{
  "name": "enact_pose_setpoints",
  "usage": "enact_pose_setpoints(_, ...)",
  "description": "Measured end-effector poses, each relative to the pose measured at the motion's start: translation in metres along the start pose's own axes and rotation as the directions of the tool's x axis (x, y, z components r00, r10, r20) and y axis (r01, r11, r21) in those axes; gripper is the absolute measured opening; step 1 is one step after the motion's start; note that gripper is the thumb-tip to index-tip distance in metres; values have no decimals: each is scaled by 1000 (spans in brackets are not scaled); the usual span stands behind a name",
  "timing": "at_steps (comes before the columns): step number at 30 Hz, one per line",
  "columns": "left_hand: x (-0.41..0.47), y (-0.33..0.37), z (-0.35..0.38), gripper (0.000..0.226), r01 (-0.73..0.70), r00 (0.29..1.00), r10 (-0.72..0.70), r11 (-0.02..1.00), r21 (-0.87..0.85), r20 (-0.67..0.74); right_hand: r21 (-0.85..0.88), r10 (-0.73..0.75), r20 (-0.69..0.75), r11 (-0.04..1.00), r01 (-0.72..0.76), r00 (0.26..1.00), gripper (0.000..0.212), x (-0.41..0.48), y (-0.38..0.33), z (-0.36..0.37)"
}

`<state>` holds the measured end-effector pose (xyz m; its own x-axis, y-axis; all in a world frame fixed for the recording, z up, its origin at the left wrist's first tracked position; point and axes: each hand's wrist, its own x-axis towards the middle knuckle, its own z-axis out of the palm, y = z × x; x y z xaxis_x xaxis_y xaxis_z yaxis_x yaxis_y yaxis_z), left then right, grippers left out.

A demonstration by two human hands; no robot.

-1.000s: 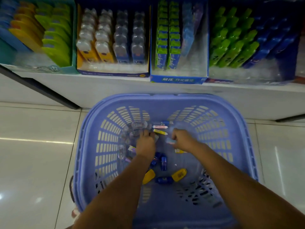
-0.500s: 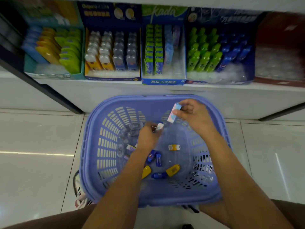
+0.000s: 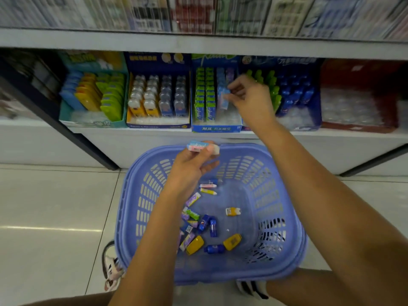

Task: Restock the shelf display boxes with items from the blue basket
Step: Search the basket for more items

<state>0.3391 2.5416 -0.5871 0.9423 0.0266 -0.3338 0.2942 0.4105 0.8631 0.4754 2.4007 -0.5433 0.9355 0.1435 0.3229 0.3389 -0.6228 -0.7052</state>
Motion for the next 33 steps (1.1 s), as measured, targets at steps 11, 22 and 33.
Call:
enact_pose_setpoints(11,6,11,-6,20,-109,993,91,933,343,68,-140,-9,144,990,29,989,15,20,14,5)
enact_pose_setpoints(22,20,33,6,22,-254,947,321,725,640,12,238,73,210,963,-124,975,19,-8,-14,-11)
enact_pose_setpoints(33,33,26,8,53,-304,921,290,115,946,261,47,26,53,998,-29,998,17,-12,-3,-7)
